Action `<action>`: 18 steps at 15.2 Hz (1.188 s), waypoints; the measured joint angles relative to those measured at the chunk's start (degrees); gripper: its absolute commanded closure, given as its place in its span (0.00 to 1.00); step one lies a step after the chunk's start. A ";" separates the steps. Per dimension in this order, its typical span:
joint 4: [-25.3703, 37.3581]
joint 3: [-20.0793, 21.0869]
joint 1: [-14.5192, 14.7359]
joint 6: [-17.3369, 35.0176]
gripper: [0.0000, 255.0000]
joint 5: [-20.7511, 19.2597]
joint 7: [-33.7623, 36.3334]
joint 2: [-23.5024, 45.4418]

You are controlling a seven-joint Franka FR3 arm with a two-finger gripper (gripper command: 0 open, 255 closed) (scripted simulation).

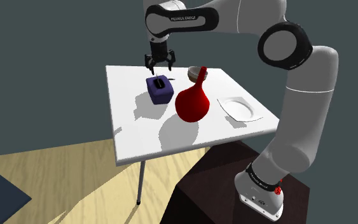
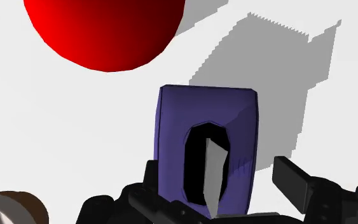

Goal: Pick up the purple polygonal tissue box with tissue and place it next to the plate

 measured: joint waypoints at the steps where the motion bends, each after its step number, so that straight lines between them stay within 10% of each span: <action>1: 2.80 -0.37 0.16 -0.78 0.00 -0.53 0.27 2.09; 6: 24.43 -2.50 2.02 -7.42 0.00 -2.88 0.85 17.31; 18: 18.20 -2.74 0.93 -1.52 0.00 -3.21 1.87 17.00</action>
